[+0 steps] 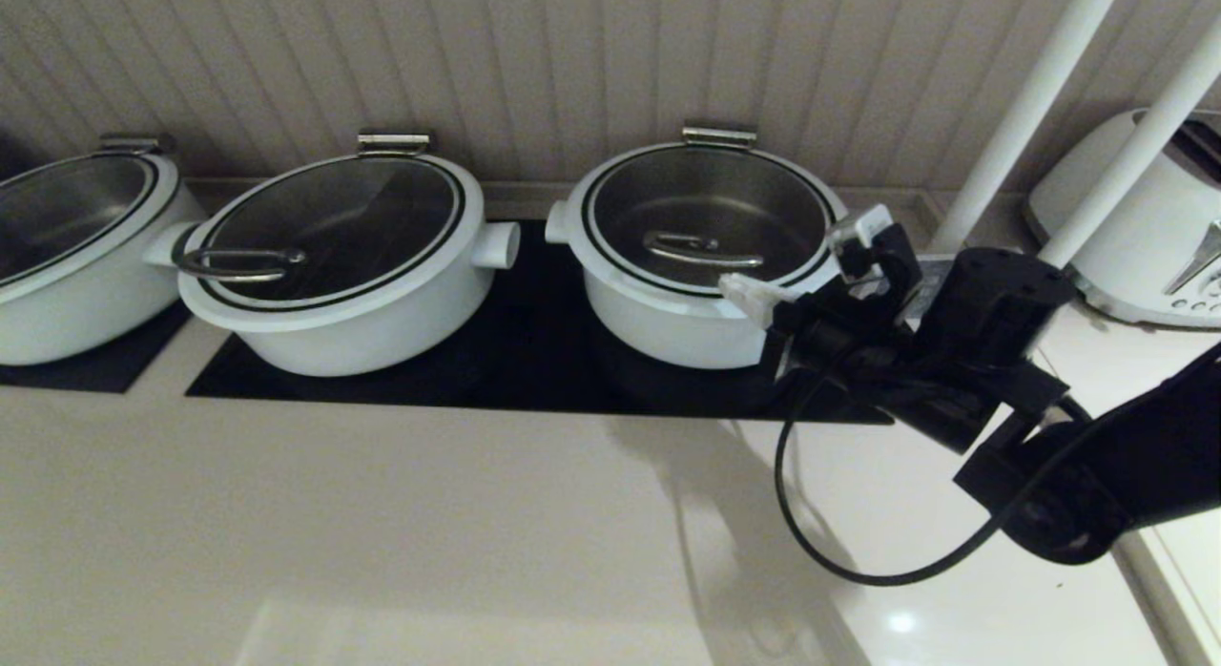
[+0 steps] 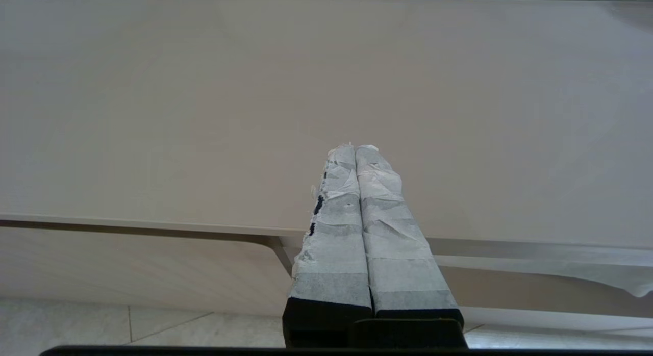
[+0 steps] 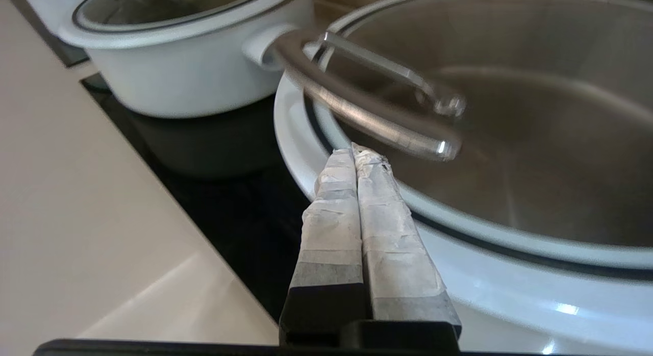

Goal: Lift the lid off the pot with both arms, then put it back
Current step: Open the food pot lid a small opening with the right arm

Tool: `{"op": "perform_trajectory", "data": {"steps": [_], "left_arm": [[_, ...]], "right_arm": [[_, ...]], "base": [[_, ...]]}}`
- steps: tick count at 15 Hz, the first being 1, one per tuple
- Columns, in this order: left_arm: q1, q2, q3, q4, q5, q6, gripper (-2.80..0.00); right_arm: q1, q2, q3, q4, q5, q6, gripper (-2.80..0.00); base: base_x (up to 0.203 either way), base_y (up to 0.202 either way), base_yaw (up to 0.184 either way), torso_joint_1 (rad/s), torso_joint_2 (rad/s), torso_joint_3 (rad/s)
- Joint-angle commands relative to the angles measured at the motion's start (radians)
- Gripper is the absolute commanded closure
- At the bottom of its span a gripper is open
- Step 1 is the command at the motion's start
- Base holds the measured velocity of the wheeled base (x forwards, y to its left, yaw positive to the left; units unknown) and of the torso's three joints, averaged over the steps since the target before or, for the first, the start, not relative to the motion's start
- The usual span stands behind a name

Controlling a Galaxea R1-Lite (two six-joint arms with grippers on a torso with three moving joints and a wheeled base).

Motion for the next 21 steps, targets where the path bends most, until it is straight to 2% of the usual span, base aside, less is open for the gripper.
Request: {"op": "perform_trajectory", "data": {"steps": [1, 21], "left_arm": [[0.000, 0.001, 0.000, 0.000, 0.001, 0.000, 0.00], [0.000, 0.000, 0.000, 0.000, 0.001, 0.000, 0.00]], "right_arm": [[0.001, 0.008, -0.010, -0.007, 0.001, -0.001, 0.00], [-0.008, 0.017, -0.088, -0.006, -0.027, 0.001, 0.00]], "base": [[0.000, 0.000, 0.000, 0.000, 0.00, 0.000], [0.000, 0.000, 0.000, 0.000, 0.00, 0.000]]}}
